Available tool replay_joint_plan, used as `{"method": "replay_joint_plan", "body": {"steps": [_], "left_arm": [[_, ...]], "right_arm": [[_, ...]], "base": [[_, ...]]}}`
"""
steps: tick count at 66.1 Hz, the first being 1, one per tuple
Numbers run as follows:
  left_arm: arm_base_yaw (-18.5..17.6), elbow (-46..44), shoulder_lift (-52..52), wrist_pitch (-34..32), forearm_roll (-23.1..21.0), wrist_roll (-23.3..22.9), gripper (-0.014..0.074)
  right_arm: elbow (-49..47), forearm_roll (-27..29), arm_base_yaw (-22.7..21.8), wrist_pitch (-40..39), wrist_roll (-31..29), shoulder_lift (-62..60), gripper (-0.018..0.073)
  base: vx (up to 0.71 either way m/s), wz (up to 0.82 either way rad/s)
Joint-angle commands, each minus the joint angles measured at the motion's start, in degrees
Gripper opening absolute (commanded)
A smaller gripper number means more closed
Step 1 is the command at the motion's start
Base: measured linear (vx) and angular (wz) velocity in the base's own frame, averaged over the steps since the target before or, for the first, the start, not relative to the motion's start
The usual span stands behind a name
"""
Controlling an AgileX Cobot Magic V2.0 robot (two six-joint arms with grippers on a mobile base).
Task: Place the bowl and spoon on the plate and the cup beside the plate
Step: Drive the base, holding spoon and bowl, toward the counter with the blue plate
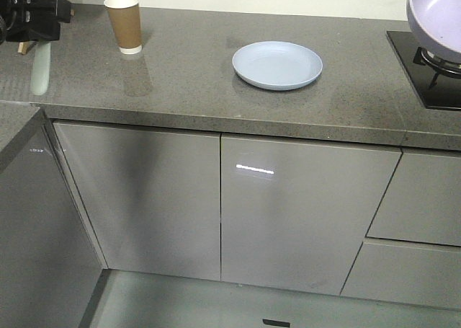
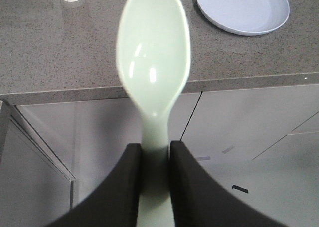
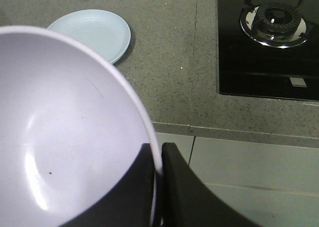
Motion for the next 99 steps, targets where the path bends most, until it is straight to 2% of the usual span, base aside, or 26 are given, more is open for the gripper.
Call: {"method": "replay_joint_plan", "body": {"steps": [1,41,99], "left_arm": [[-0.3,-1.8,-2.2,-3.3,-0.8,-0.6,-0.0006],[-0.3,-1.8,-2.2,-3.3,-0.8,-0.6,-0.0006],[-0.3,-1.8,-2.2,-3.3,-0.8,-0.6,-0.0006]], "right_arm": [[-1.8,0.6,-0.3,-4.0,-0.4,-1.7,-0.0006],[-1.8,0.6,-0.3,-4.0,-0.4,-1.7,-0.0006],[-1.8,0.6,-0.3,-3.8,-0.4,-1.7,-0.0006]], "base": [[0.04,-0.03],[0.05,-0.06],[0.18,-0.01]]}}
